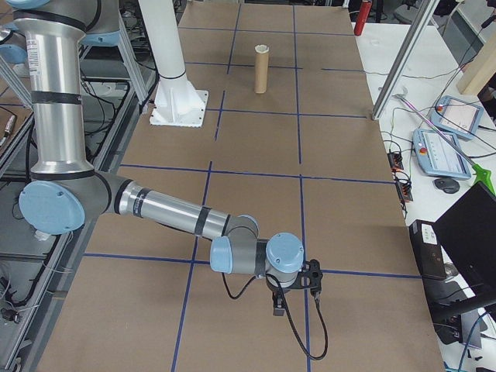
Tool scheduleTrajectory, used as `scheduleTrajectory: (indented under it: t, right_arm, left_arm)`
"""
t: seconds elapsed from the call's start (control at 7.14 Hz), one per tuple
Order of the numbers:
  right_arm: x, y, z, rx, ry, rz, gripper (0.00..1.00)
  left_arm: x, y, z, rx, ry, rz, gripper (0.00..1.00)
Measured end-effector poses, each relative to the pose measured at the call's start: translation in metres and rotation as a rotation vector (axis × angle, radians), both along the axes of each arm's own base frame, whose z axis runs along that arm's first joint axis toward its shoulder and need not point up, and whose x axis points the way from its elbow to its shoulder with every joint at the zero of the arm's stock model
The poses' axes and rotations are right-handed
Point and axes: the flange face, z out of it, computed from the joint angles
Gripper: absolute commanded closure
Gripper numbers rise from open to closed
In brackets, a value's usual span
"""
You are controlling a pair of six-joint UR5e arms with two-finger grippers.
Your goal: Collect badminton balls into bucket
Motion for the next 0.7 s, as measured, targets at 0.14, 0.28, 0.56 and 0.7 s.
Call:
scheduleTrajectory:
  t: [0.14,0.28,0.56,0.7]
  right_arm:
    - [0.0000,0.0000,0.0000,0.000,0.000,0.000,0.00]
    - [0.0000,0.0000,-0.0002,0.000,0.000,0.000,0.00]
    - [0.0000,0.0000,-0.0001,0.000,0.000,0.000,0.00]
    - [0.0000,0.0000,0.0000,0.000,0.000,0.000,0.00]
  left_arm:
    - [-0.0018,0.0006,-0.0028,-0.003,-0.026,0.003,0.00]
    - [-0.0044,-0.0004,-0.0054,0.003,-0.068,0.010,0.00]
    - [-0.0073,-0.0005,-0.0077,0.013,-0.113,0.017,0.00]
    - [-0.0073,0.0005,-0.0067,0.015,-0.115,0.019,0.00]
